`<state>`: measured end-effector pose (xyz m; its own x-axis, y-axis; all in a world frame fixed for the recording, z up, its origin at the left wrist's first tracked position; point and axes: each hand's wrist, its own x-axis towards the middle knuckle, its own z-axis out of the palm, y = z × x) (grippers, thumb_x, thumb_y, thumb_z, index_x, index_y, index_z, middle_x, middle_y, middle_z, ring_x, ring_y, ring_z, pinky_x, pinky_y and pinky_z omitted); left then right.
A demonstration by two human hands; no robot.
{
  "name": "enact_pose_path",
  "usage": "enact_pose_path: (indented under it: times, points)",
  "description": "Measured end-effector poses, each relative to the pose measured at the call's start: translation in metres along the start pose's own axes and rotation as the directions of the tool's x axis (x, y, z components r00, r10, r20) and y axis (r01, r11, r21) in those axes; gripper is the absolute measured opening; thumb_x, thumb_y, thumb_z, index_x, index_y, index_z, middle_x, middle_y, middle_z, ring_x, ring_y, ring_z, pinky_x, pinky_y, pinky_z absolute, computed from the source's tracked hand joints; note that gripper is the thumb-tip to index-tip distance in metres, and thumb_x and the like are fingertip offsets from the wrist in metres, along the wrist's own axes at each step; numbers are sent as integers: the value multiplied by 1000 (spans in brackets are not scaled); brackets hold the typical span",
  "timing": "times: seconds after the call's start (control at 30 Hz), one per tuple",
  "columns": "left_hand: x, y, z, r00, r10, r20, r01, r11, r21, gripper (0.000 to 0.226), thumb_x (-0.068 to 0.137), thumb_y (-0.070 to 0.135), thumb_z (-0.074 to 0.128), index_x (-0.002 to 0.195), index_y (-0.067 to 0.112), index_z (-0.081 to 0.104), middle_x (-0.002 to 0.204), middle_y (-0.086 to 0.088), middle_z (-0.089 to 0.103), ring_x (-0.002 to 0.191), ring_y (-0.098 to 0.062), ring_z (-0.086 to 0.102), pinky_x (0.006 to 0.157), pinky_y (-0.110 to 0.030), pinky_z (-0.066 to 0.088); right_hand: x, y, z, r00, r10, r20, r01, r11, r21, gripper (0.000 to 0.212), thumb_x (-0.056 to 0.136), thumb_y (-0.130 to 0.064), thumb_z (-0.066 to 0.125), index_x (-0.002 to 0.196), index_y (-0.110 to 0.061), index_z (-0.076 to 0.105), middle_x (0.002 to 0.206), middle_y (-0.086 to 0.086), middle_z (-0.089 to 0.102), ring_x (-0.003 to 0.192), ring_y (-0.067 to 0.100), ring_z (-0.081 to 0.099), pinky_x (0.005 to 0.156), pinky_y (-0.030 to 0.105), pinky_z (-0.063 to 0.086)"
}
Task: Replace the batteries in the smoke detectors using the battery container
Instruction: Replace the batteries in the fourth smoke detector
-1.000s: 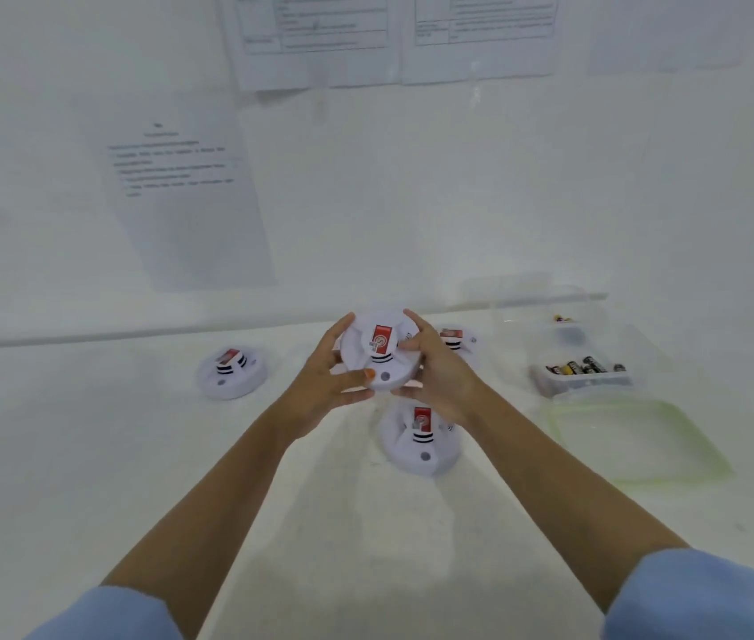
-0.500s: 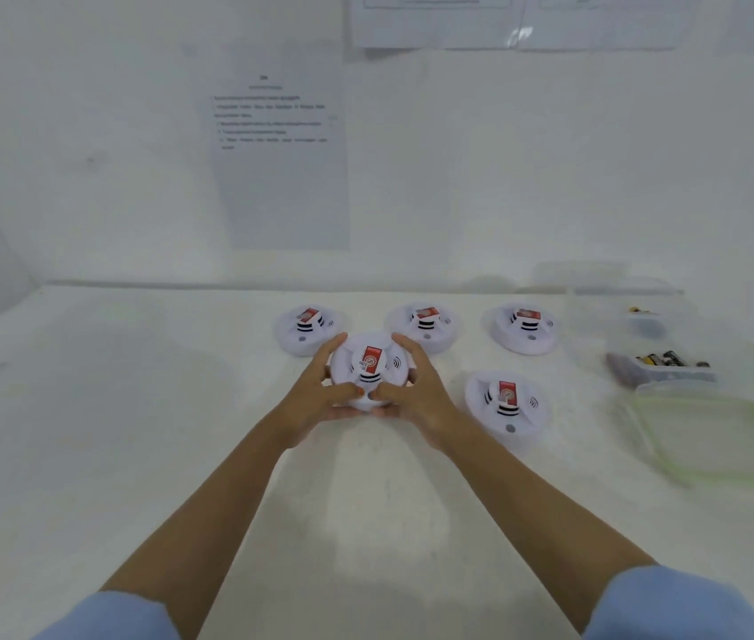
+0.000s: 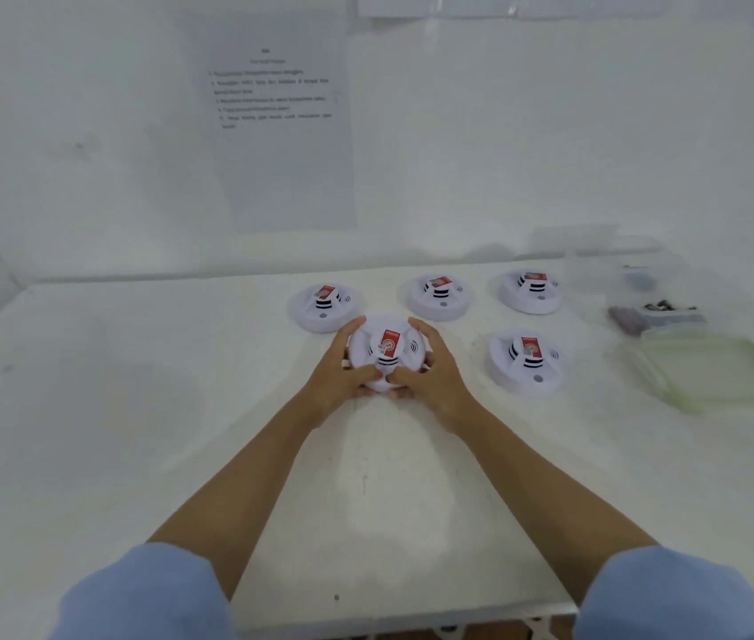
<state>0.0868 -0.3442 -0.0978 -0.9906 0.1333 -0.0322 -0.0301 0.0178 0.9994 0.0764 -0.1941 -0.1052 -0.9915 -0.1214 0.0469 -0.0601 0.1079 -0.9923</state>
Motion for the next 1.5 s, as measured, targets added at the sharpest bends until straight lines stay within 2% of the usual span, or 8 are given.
enact_pose_path:
  times: [0.2, 0.47, 0.6, 0.7, 0.83, 0.93, 1.13, 1.5]
  points:
    - [0, -3, -1, 999, 26, 31, -26, 1000, 10, 65, 87, 6, 61, 133, 38, 29, 133, 7, 41, 109, -11, 54, 85, -37, 55, 1, 5, -4, 1000, -9, 12, 9, 1000, -6, 71, 68, -22, 77, 123, -33, 34, 127, 16, 52, 101, 18, 55, 68, 12, 52]
    - [5, -9, -4, 998, 42, 38, -43, 999, 14, 69, 86, 5, 61, 140, 33, 28, 137, 3, 43, 108, -8, 55, 75, -27, 58, -6, -2, -1, 1000, -29, 7, 30, 998, -55, 76, 64, -36, 75, 127, -32, 31, 132, 19, 48, 116, 29, 51, 92, 43, 48]
    - [7, -11, -6, 998, 42, 49, -44, 999, 25, 74, 83, 13, 68, 141, 35, 27, 139, 2, 43, 117, -17, 53, 82, -33, 57, -6, -4, 2, 1000, 13, -4, -13, 1000, -10, 72, 74, -16, 71, 134, -25, 32, 126, 18, 51, 112, 32, 54, 95, 47, 46]
    - [7, -12, -6, 998, 39, 49, -40, 999, 20, 73, 84, 9, 65, 140, 37, 28, 141, 0, 43, 119, -20, 52, 85, -38, 55, -8, -4, -1, 1000, -20, 14, 21, 997, -76, 78, 64, -34, 72, 132, -29, 32, 129, 17, 50, 114, 30, 53, 96, 47, 46]
    - [6, -13, -7, 997, 55, 54, -58, 997, 57, 71, 87, 8, 61, 143, 34, 25, 145, 1, 39, 124, -23, 48, 89, -42, 53, -5, -4, -6, 992, 62, 111, -66, 997, 35, 71, 84, 5, 57, 140, -25, 25, 118, 10, 50, 92, 25, 60, 84, 46, 55]
    - [5, -13, -7, 997, 59, 58, -62, 997, 45, 71, 88, 6, 59, 144, 31, 24, 144, 3, 38, 125, -21, 47, 90, -41, 53, -5, 1, -9, 995, 12, 104, -12, 1000, -2, 69, 83, -5, 65, 133, -34, 28, 135, 13, 46, 116, 31, 53, 92, 52, 49]
    - [2, -9, -6, 998, 53, 41, -53, 998, -19, 69, 88, 3, 57, 142, 33, 27, 135, 6, 44, 116, -19, 52, 84, -35, 56, -6, -9, -16, 965, 126, 230, -195, 931, 308, 50, 88, 4, 44, 122, -32, 45, 130, 10, 51, 100, 29, 60, 64, 32, 58]
    - [-1, -9, -7, 994, 109, -2, -109, 994, -22, 56, 88, 4, 56, 134, 31, 38, 138, 1, 44, 120, -20, 50, 86, -31, 55, -7, -8, -18, 964, 95, 250, -183, 917, 356, 50, 89, 6, 46, 124, -30, 46, 116, 5, 58, 100, 26, 61, 68, 34, 59]
